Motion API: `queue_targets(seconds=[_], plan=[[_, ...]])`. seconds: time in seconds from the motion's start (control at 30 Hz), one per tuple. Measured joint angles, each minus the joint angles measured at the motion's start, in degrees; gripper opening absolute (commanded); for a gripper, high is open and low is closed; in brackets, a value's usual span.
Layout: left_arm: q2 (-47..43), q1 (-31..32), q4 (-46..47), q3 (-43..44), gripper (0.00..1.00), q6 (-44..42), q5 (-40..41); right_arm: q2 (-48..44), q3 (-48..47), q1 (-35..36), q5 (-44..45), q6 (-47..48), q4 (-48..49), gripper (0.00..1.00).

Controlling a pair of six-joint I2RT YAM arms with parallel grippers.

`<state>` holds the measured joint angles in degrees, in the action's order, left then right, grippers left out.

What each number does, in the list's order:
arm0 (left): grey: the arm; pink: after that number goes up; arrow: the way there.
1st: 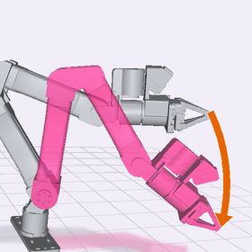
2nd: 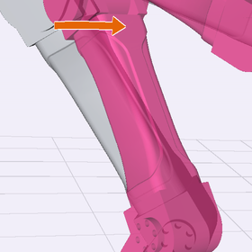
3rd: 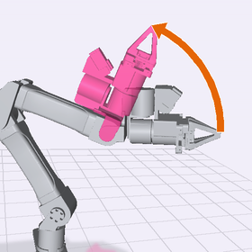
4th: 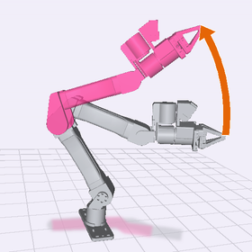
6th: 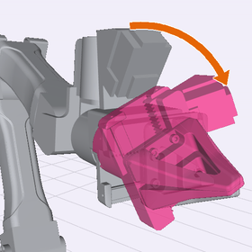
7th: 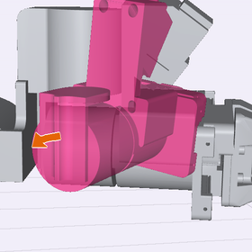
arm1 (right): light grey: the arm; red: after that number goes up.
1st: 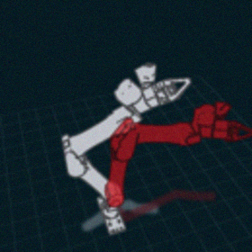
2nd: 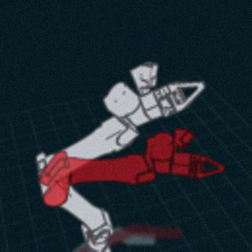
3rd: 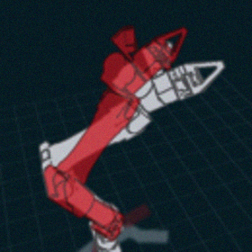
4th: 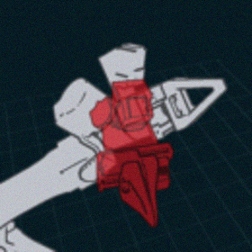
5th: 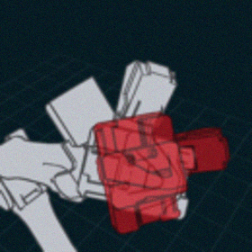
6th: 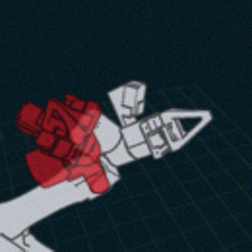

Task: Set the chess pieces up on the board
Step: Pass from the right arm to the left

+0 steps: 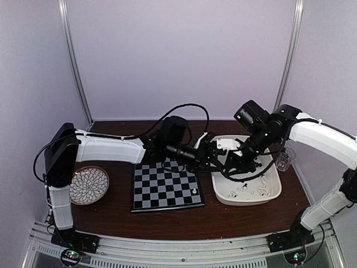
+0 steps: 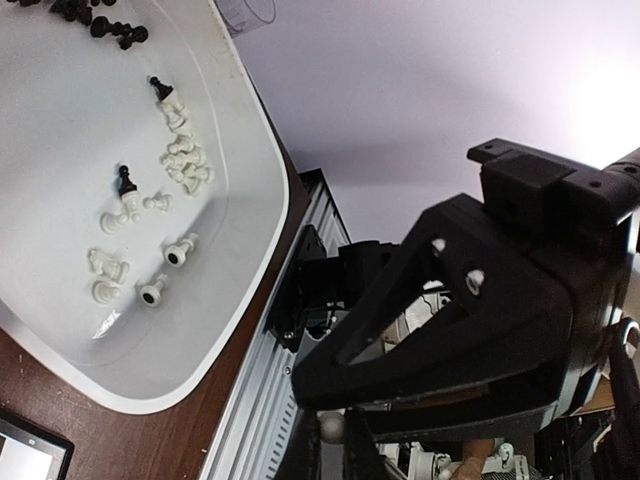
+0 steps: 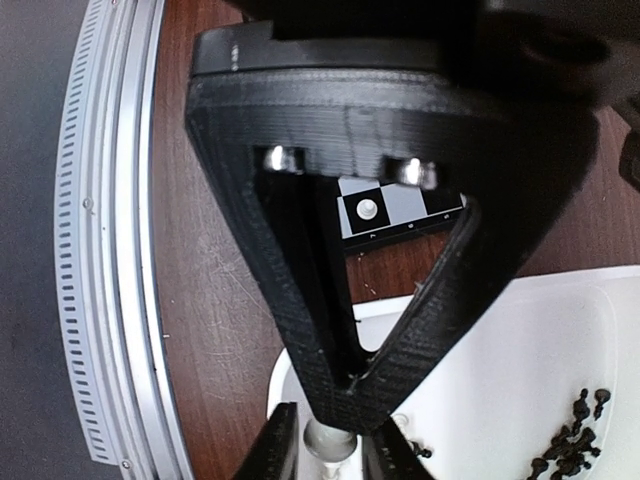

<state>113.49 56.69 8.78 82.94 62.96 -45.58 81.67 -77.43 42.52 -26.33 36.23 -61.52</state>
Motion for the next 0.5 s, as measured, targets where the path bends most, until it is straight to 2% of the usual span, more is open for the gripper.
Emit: queue_targets(seconds=[0.03,0.17,0.33,0.5], plan=[[0.0,-0.04,0.15,0.0,0.0,-0.04,0.0,0.0,0.0,0.0,0.02,0.24,-0.02,0.38],[-0.74,-0.39,-2.64,0.0,0.0,-3.63,0.68,-0.04,0.0,-0.15,-0.22,1.14,0.0,0.49],[-5.22,-1.99,-18.49,0.87,0.0,-16.37,7.15,-2.36,1.22,-3.67,-0.7,1.36,0.35,0.5],[-10.1,-2.75,-33.75,3.41,0.0,-30.29,19.3,-6.75,7.15,-11.3,-1.55,1.14,2.43,0.5]])
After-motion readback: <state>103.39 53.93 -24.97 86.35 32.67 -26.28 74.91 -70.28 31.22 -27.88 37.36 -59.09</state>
